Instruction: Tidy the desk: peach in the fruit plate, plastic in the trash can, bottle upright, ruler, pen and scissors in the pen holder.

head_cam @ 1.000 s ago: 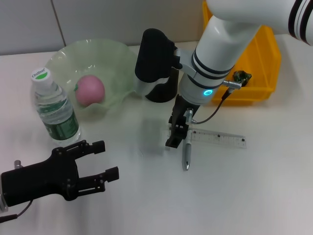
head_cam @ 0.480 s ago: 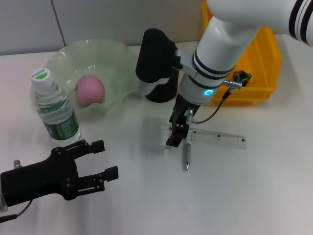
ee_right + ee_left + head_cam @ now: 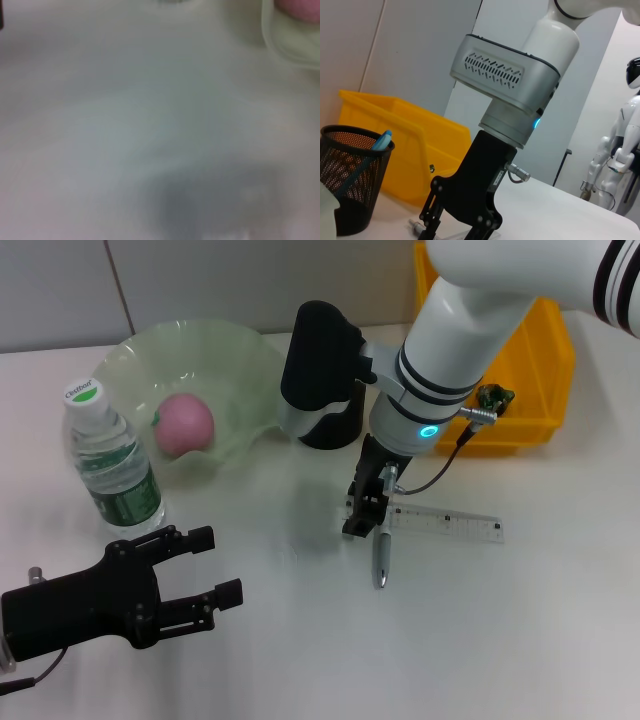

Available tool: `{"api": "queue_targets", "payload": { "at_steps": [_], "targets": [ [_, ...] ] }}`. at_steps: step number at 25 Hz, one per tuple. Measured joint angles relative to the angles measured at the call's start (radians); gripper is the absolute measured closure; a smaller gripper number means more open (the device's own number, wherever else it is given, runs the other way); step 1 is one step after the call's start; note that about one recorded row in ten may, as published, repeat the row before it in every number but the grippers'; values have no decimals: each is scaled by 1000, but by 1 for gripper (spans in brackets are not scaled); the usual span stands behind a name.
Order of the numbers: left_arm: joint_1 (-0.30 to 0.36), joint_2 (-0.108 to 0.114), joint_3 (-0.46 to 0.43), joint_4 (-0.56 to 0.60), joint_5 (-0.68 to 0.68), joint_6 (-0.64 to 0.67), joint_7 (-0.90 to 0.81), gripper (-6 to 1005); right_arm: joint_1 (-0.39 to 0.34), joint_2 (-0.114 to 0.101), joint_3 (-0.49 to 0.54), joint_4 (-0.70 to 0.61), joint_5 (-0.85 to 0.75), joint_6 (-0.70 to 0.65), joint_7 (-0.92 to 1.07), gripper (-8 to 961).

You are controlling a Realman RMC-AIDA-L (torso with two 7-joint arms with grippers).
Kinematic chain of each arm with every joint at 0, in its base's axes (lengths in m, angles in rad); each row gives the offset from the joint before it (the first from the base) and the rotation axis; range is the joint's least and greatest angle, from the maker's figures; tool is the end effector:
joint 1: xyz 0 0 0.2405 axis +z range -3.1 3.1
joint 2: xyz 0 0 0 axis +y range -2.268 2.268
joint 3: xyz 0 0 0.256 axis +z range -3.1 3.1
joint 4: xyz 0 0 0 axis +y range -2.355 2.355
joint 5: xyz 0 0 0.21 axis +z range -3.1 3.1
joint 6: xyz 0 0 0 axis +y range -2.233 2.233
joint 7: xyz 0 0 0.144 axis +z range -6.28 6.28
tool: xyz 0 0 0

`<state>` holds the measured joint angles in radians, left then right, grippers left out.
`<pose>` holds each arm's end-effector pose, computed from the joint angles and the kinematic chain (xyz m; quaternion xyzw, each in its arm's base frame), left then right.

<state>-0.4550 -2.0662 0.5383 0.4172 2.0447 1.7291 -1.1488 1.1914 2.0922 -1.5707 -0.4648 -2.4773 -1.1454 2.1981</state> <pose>-0.2853 0.2700 -0.0197 -0.9156 -0.2207 -0.3260 0.0819 0.1331 0.4106 -0.1002 -0.9523 0.0923 -0.2754 0.0935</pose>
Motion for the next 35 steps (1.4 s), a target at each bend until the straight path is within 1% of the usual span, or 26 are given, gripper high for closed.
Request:
{"api": "queue_targets", "payload": {
  "at_steps": [15, 21, 25, 32, 33, 34, 35],
  "targets": [
    [0, 0, 0, 3, 0, 9, 0, 157, -6, 0, 0, -1, -1, 3, 0, 461],
    [1, 0, 0, 3, -1, 11, -1, 157, -7, 0, 0, -10, -1, 0, 0, 563],
    [1, 0, 0, 3, -1, 11, -1, 156, -7, 0, 2, -21, 0, -10, 1, 567],
    [1, 3, 0, 8, -2, 20, -4, 156, -18, -3, 5, -81, 1, -44, 27, 567],
    [1, 3, 0, 8, -2, 21, -4, 156, -40, -4, 9, -135, 1, -65, 40, 567],
    [1, 3, 0, 8, -2, 21, -5, 156, -40, -4, 9, -135, 1, -65, 40, 567],
    [1, 3, 0, 8, -2, 21, -5, 156, -54, -6, 10, -168, 1, -74, 50, 568]
  ]
}}
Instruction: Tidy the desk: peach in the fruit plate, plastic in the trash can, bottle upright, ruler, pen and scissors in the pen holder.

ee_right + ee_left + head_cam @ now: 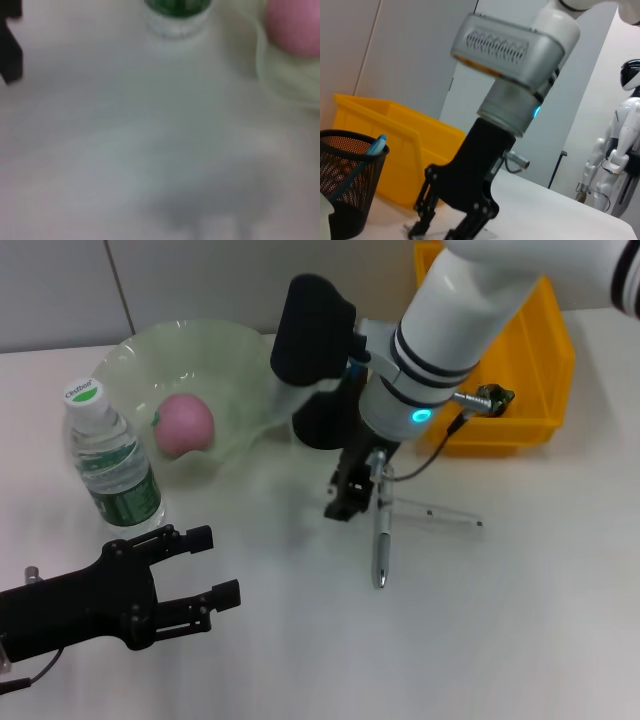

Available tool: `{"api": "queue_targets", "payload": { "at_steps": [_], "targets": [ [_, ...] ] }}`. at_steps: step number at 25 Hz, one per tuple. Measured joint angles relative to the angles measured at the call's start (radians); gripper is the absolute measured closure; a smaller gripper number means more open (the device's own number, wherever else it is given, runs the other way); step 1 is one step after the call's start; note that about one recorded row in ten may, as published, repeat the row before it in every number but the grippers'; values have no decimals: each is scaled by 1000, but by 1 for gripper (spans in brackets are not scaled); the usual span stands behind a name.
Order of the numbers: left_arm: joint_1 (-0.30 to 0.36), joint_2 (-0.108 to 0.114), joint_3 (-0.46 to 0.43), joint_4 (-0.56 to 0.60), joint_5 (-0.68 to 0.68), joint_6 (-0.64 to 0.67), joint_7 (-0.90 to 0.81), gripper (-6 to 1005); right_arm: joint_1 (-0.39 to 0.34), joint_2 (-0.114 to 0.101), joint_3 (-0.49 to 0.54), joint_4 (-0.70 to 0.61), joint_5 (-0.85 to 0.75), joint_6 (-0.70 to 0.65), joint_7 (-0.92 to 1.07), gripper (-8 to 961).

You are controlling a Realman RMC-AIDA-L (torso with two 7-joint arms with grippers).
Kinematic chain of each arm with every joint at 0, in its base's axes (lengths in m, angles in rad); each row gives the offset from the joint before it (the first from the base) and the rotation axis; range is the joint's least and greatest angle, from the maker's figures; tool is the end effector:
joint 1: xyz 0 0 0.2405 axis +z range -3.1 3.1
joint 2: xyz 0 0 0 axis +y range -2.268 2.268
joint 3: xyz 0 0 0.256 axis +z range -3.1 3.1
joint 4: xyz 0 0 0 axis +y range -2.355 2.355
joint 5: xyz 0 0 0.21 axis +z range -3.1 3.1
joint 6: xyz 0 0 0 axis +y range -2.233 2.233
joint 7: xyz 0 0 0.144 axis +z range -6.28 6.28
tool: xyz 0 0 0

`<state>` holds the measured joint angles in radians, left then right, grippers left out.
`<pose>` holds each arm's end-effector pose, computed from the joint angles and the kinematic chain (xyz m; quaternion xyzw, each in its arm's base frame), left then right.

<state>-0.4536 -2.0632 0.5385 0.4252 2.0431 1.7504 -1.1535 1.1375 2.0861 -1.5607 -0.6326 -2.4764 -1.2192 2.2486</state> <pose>-0.2843 0.2689 -0.0164 -0.9155 -0.2169 -0.3299 0.0769 0.1137 0.4089 -0.0918 -0.9597 0.0943 -0.2461 0.0977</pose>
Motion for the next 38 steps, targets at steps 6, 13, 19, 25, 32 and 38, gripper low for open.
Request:
{"api": "queue_targets", "payload": {
  "at_steps": [6, 13, 19, 25, 32, 38],
  "targets": [
    [1, 0, -1, 0, 0, 0, 6, 157, -115, -5, 24, -228, -3, -46, 56, 568],
    [2, 0, -2, 0, 0, -4, 9, 157, -187, -2, 100, -377, 4, -84, 79, 568],
    [3, 2, -2, 7, 0, -5, 11, 157, -243, -2, 150, -477, 62, -93, 80, 567],
    [6, 3, -2, 15, 0, -3, 12, 156, -282, -5, 208, -532, 118, -94, 77, 567],
    [5, 3, -2, 18, 0, -1, 12, 156, -324, -6, 327, -582, 202, -73, 43, 568],
    [-1, 3, -2, 18, 0, 0, 12, 157, -352, -7, 433, -582, 330, -17, -23, 569]
  ]
}}
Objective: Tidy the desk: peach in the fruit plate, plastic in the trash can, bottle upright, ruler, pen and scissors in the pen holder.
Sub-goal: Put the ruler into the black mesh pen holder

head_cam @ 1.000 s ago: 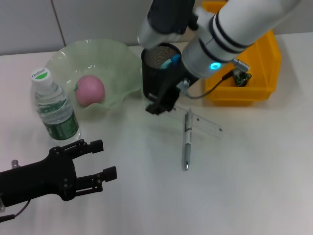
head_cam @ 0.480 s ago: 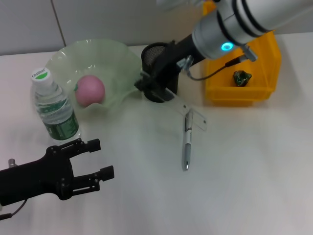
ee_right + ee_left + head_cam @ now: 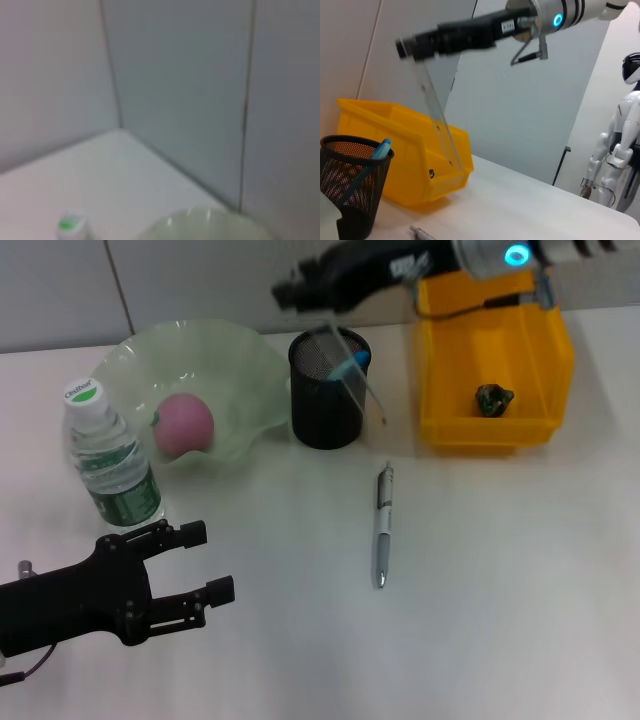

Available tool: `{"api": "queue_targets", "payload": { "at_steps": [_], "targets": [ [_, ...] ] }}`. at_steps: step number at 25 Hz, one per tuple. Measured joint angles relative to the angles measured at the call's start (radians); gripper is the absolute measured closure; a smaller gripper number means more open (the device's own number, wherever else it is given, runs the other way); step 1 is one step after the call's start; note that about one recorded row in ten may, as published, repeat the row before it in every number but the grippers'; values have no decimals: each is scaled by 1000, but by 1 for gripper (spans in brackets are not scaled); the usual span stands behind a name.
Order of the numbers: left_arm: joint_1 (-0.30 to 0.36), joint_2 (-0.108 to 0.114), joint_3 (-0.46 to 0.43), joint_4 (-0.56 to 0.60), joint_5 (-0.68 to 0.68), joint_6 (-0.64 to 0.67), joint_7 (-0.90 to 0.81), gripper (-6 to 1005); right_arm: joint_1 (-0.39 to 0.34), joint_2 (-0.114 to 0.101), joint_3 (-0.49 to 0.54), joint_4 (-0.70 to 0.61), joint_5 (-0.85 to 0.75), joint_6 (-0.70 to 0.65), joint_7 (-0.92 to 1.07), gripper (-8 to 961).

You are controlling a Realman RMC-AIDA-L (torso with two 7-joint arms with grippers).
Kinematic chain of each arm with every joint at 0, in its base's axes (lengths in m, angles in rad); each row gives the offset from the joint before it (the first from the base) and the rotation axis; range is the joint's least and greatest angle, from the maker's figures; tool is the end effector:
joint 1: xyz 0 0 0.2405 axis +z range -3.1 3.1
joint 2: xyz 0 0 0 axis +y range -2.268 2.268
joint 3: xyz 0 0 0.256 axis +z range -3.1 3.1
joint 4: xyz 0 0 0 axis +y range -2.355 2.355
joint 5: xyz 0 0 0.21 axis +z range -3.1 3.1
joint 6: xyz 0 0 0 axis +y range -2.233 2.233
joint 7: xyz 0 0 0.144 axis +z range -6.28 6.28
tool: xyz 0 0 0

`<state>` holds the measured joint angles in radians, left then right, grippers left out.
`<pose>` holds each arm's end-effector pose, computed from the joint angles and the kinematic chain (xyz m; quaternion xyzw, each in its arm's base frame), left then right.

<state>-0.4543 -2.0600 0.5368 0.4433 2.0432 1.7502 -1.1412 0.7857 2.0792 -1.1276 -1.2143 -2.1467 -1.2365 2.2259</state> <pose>-0.2851 0.2717 -0.0122 -0.9195 -0.2048 -0.3245 0.0853 0.0805 0.4248 0.0290 -0.9463 0.1959 0.1403 0.2156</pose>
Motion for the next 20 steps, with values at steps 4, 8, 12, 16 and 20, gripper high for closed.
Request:
{"api": "queue_targets", "payload": {
  "at_steps": [4, 8, 12, 16, 20],
  "targets": [
    [2, 0, -6, 0, 0, 0, 0, 157, -8, -1, 21, 10, 54, 58, -25, 569],
    [4, 0, -8, 0, 0, 0, 0, 157, -10, -1, 21, 50, 122, 139, -73, 568],
    [4, 0, -8, 0, 0, -2, 0, 156, -7, -1, 21, 89, 164, 184, -113, 569],
    [4, -2, -8, 0, 0, -5, 0, 156, -1, -1, 21, 145, 220, 249, -181, 570],
    [5, -2, -8, 0, 0, -5, 0, 156, 4, -1, 21, 204, 292, 305, -261, 570]
  ]
}}
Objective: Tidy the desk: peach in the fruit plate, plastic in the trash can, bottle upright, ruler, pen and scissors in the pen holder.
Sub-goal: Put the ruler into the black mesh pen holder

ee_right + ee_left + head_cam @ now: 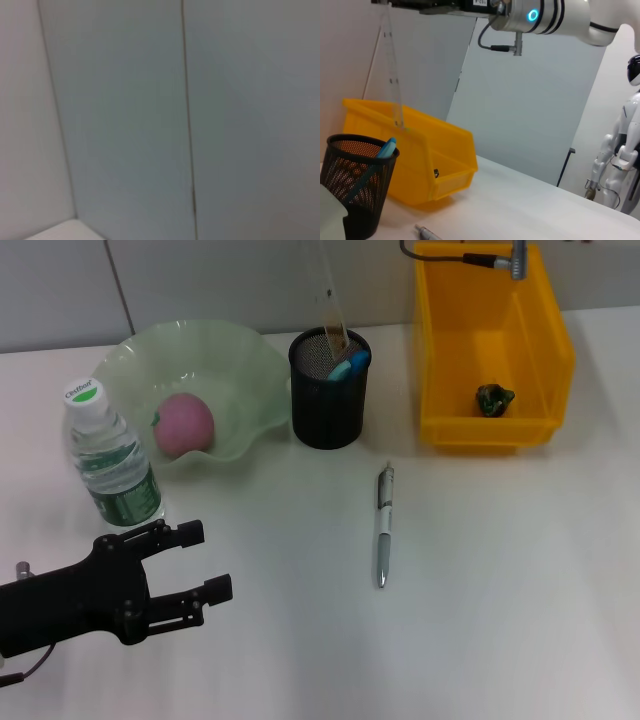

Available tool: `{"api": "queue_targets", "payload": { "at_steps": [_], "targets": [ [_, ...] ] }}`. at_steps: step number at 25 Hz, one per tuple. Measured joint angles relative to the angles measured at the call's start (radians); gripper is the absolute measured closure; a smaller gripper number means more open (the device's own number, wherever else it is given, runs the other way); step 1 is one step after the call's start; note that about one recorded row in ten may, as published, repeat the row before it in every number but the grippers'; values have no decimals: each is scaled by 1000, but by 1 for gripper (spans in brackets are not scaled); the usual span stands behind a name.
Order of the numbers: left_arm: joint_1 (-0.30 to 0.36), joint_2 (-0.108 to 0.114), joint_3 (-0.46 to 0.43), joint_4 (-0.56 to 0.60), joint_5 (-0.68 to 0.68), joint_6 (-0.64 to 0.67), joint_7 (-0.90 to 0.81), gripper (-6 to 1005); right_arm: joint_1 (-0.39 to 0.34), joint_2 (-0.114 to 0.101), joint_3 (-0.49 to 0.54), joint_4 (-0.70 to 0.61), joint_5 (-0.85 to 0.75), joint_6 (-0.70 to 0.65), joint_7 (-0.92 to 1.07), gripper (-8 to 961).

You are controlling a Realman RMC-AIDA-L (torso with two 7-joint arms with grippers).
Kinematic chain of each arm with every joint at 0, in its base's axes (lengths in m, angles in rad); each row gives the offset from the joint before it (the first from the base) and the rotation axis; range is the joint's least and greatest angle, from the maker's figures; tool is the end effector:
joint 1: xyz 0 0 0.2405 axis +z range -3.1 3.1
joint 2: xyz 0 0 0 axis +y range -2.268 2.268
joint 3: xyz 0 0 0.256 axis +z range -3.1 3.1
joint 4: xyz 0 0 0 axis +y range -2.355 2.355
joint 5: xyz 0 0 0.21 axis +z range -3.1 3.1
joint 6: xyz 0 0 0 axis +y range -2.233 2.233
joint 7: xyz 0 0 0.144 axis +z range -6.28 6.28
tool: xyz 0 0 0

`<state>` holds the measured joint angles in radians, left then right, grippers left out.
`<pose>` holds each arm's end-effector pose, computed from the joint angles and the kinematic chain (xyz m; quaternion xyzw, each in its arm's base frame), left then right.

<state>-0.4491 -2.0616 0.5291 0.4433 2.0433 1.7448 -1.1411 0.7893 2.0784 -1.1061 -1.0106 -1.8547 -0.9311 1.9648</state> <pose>-0.2869 0.2711 -0.0122 -0.9178 -0.2091 -0.3251 0.0908 0.0897 0.4573 0.0311 -0.9000 0.1964 0.2600 0.2896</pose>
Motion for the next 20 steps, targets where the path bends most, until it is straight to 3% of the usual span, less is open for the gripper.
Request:
{"api": "queue_targets", "payload": {
  "at_steps": [20],
  "targets": [
    [1, -1, 7, 0, 0, 5, 0, 156, 77, 1, -10, 256, 185, 175, -253, 569]
  ]
}}
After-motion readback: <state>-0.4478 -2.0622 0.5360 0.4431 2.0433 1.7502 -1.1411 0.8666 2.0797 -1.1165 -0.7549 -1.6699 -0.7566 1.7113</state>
